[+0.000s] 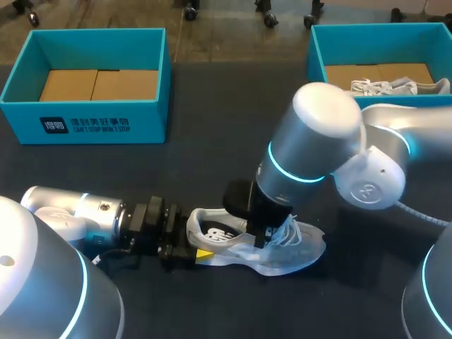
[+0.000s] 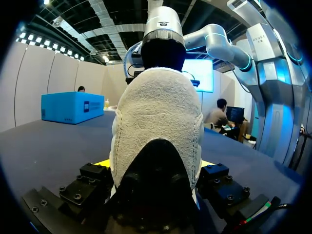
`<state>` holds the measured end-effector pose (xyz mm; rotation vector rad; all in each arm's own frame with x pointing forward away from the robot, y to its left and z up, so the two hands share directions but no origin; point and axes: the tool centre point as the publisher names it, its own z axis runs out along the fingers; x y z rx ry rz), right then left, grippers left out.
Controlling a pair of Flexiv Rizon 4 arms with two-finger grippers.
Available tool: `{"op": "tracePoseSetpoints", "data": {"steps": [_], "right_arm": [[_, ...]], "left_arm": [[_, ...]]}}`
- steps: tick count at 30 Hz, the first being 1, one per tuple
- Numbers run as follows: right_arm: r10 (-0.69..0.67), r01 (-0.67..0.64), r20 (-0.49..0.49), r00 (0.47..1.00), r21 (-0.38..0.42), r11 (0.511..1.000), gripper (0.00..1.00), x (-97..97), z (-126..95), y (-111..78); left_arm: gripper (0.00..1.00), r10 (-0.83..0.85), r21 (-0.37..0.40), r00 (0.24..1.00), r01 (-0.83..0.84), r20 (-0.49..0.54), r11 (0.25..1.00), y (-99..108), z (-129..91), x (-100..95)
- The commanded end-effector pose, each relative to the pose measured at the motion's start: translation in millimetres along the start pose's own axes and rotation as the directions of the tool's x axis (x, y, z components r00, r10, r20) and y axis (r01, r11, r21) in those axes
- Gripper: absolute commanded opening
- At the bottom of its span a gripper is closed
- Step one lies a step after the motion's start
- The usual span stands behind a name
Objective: Take the shoe out of the shoebox, open the shoe tongue, remove and reinsert the insole, then place the shoe into the shoebox
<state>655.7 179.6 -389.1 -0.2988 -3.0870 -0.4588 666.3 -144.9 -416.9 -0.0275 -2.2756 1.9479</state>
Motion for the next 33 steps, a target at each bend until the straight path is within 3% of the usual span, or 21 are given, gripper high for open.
{"op": "tracePoseSetpoints", "data": {"steps": [1,13,33], "right_arm": [[-0.003,0.004,0.020,1.000,-0.056,0.998,0.00,3.8,-8,-9.9],[-0.087,0.094,0.042,0.995,-0.184,0.978,0.00,2.2,-24,-12.4],[-0.305,0.286,-0.057,0.951,-0.217,0.933,0.00,-16.8,-34,17.5]], "left_arm": [[0.00,-0.001,0.001,1.000,0.001,0.001,1.000,4,2,-2.1],[0.00,-0.001,0.001,1.000,0.001,0.001,1.000,4,2,-2.1],[0.00,-0.001,0.001,1.000,0.001,0.001,1.000,4,2,-2.1]]}}
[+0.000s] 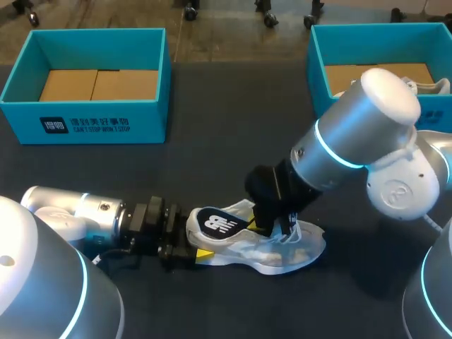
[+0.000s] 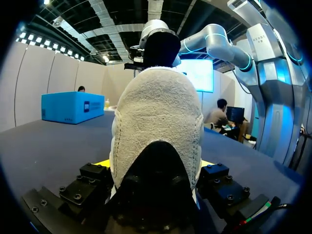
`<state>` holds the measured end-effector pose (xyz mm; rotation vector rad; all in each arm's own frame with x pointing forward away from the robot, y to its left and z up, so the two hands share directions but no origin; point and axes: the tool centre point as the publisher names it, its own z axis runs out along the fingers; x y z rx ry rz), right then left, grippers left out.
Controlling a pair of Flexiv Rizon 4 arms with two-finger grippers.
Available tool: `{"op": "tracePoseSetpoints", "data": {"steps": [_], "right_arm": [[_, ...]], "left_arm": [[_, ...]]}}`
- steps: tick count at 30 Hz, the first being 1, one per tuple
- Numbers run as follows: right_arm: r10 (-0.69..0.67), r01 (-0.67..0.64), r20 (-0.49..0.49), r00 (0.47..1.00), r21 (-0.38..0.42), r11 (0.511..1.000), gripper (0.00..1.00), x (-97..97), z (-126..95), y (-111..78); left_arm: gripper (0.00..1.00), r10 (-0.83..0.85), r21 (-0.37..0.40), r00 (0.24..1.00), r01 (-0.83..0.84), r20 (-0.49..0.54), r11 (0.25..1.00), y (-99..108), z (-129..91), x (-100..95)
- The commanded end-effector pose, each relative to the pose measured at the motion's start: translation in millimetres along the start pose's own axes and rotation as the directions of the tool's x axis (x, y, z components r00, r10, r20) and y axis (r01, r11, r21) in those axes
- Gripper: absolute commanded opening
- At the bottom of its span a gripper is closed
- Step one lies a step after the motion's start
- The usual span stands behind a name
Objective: Take the shoe out of the shoebox, open the shoe tongue, remove and reinsert the insole, then place the shoe into the shoebox
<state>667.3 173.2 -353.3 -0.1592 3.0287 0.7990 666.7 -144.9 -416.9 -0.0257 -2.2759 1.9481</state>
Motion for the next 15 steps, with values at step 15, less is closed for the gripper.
{"op": "tracePoseSetpoints", "data": {"steps": [15], "right_arm": [[-0.055,0.057,-0.146,0.988,0.005,0.998,0.13,-15.2,0.5,12.7]], "left_arm": [[0.00,0.000,0.001,1.000,0.000,0.000,1.000,4.0,2.4,-1.7]]}}
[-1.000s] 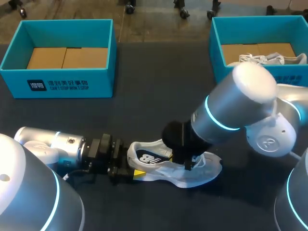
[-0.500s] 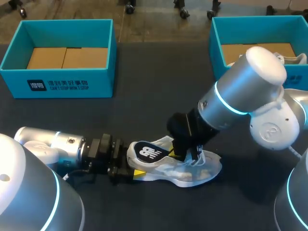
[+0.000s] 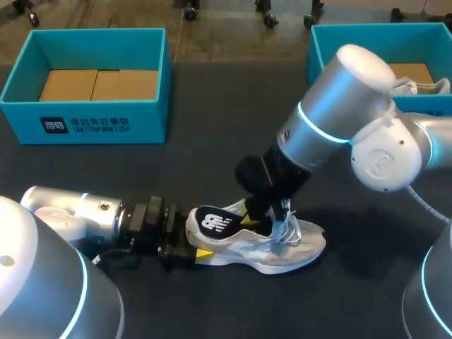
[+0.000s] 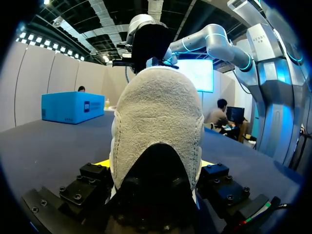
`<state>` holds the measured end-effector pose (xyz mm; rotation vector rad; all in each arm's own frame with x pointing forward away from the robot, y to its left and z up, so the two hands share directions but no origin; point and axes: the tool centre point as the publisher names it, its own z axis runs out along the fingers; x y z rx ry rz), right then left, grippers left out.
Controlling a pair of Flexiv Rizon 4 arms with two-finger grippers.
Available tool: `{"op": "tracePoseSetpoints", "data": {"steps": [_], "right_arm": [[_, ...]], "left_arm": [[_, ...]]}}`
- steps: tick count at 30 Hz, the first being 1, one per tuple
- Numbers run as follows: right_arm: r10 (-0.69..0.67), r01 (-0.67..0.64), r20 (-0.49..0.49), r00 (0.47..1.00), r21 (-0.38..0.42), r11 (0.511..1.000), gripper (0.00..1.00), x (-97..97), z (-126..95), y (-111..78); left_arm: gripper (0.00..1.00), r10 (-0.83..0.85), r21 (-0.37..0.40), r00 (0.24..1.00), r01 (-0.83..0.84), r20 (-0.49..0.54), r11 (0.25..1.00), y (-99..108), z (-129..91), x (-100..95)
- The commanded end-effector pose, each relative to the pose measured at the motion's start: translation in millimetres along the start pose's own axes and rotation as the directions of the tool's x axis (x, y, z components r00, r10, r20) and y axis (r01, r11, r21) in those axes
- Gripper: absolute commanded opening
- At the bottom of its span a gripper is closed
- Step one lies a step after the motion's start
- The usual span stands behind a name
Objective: Take the shoe out of the shoebox, open the shoe tongue, remove and reinsert the insole, then place the shoe into the shoebox
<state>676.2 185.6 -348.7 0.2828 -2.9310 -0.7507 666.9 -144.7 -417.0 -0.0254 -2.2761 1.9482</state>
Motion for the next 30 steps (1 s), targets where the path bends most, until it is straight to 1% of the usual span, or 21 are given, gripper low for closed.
{"op": "tracePoseSetpoints", "data": {"steps": [1,3,6,10,12,13,15,16,19,21,23,24,26,27,28,29,30], "right_arm": [[-0.003,0.003,-0.024,1.000,0.003,1.000,0.14,-4.7,-2,0.6],[-0.001,0.002,-0.028,1.000,0.007,1.000,0.20,-3.0,-3,2.4],[0.009,-0.009,-0.029,1.000,0.017,1.000,0.21,1.2,-8,1.9],[0.023,-0.023,-0.038,0.999,0.020,1.000,0.19,3.2,-10,1.4],[0.049,-0.048,-0.048,0.998,0.024,0.999,0.22,1.7,-8,1.7],[0.070,-0.068,-0.048,0.996,0.032,0.997,0.25,0.4,-7,1.7],[0.104,-0.102,-0.039,0.994,0.058,0.993,0.26,-1.3,-5,2.9],[0.111,-0.109,-0.029,0.993,0.063,0.992,0.24,-2.1,-3,4.1],[0.128,-0.129,0.018,0.992,0.072,0.989,0.23,-0.8,1,4.2],[0.168,-0.172,0.055,0.984,0.096,0.980,0.23,1.2,4,1.3],[0.173,-0.181,0.097,0.980,0.090,0.979,0.24,2.4,8,-0.9],[0.191,-0.203,0.109,0.975,0.112,0.973,0.24,3.0,9,-2.3],[0.196,-0.213,0.142,0.970,0.118,0.970,0.25,3.3,10,-2.9],[0.201,-0.228,0.186,0.962,0.139,0.964,0.26,4.8,11,-2.7],[0.201,-0.228,0.186,0.962,0.139,0.964,0.26,4.8,11,-2.7],[0.199,-0.236,0.227,0.953,0.150,0.960,0.27,5.8,11,-2.7],[0.199,-0.238,0.234,0.952,0.154,0.959,0.27,5.9,11,-2.7]], "left_arm": [[0.00,0.000,0.001,1.000,0.000,-0.001,1.000,4,3,-1.6],[0.00,0.000,0.001,1.000,0.000,-0.001,1.000,4,3,-1.6],[0.00,0.000,0.001,1.000,0.000,-0.001,1.000,4,3,-1.6],[0.00,0.000,0.001,1.000,0.000,-0.001,1.000,4,3,-1.6],[0.00,0.000,0.001,1.000,0.000,-0.001,1.000,4,3,-1.6],[0.00,0.000,0.001,1.000,0.000,-0.001,1.000,4,3,-1.6],[0.00,0.000,0.001,1.000,0.000,-0.001,1.000,4,3,-1.6],[0.00,0.000,0.001,1.000,0.000,-0.001,1.000,4,3,-1.6],[0.00,0.000,0.001,1.000,0.000,-0.001,1.000,4,3,-1.6],[0.00,0.000,0.001,1.000,0.000,-0.001,1.000,4,3,-1.6],[0.00,0.000,0.001,1.000,0.000,-0.001,1.000,4,3,-1.6],[0.00,0.000,0.001,1.000,0.000,-0.001,1.000,4,3,-1.6],[0.00,0.000,0.001,1.000,0.000,-0.001,1.000,4,3,-1.6],[0.00,0.000,0.001,1.000,0.000,-0.001,1.000,4,3,-1.6],[0.00,0.000,0.001,1.000,0.000,-0.001,1.000,4,3,-1.6],[0.00,0.000,0.001,1.000,0.000,-0.001,1.000,4,3,-1.6],[0.00,0.000,0.001,1.000,0.000,-0.001,1.000,4,3,-1.6]]}}
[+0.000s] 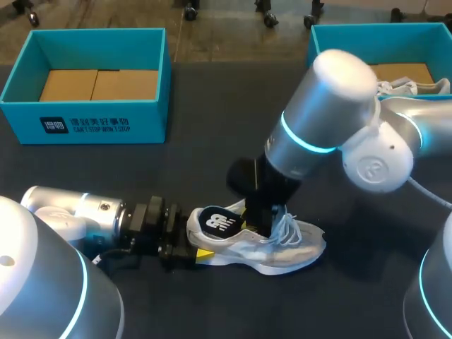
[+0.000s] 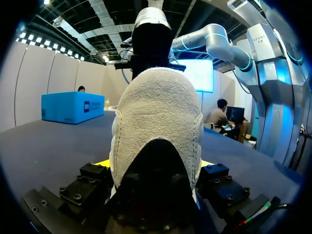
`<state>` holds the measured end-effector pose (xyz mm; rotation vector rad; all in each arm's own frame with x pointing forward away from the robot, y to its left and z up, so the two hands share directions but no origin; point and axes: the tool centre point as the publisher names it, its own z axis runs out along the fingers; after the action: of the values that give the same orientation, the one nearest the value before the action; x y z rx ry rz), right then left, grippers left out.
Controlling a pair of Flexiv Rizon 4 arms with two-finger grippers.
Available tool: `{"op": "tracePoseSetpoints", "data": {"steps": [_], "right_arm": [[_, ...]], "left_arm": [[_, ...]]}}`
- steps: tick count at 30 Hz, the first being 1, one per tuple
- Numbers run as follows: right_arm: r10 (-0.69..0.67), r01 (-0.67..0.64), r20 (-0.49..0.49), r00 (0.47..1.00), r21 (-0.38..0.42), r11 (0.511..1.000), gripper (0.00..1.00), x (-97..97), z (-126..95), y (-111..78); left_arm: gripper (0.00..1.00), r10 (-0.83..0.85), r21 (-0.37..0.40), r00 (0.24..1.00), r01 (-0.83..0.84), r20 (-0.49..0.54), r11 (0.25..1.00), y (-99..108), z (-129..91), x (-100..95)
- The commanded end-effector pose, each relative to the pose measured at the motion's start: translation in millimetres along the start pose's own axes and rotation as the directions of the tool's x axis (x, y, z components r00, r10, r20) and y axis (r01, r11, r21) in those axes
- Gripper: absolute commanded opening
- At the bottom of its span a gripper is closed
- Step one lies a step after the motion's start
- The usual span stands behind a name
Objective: Take the shoe out of the shoebox, open the shoe tongue, remove and reinsert the insole, then place the shoe into the shoebox
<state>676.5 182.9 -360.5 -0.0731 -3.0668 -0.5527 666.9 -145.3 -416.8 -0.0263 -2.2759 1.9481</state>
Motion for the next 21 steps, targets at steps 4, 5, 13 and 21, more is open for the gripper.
{"op": "tracePoseSetpoints", "data": {"steps": [4,5,13,21], "right_arm": [[0.023,-0.031,0.156,0.987,0.049,0.998,0.31,6.4,1,4.4],[0.023,-0.031,0.157,0.987,0.049,0.998,0.31,5.5,2,4.3],[0.050,-0.063,0.190,0.981,0.063,0.996,0.35,0.9,7,-2.1],[0.082,-0.105,0.232,0.969,0.091,0.990,0.38,-6.4,14,-4.6]], "left_arm": [[0.00,-0.001,0.001,1.000,0.001,0.000,1.000,4,2,-1.5],[0.00,-0.001,0.001,1.000,0.001,0.000,1.000,4,2,-1.5],[0.00,-0.001,0.001,1.000,0.001,0.000,1.000,4,2,-1.5],[0.00,-0.001,0.001,1.000,0.001,0.000,1.000,4,2,-1.5]]}}
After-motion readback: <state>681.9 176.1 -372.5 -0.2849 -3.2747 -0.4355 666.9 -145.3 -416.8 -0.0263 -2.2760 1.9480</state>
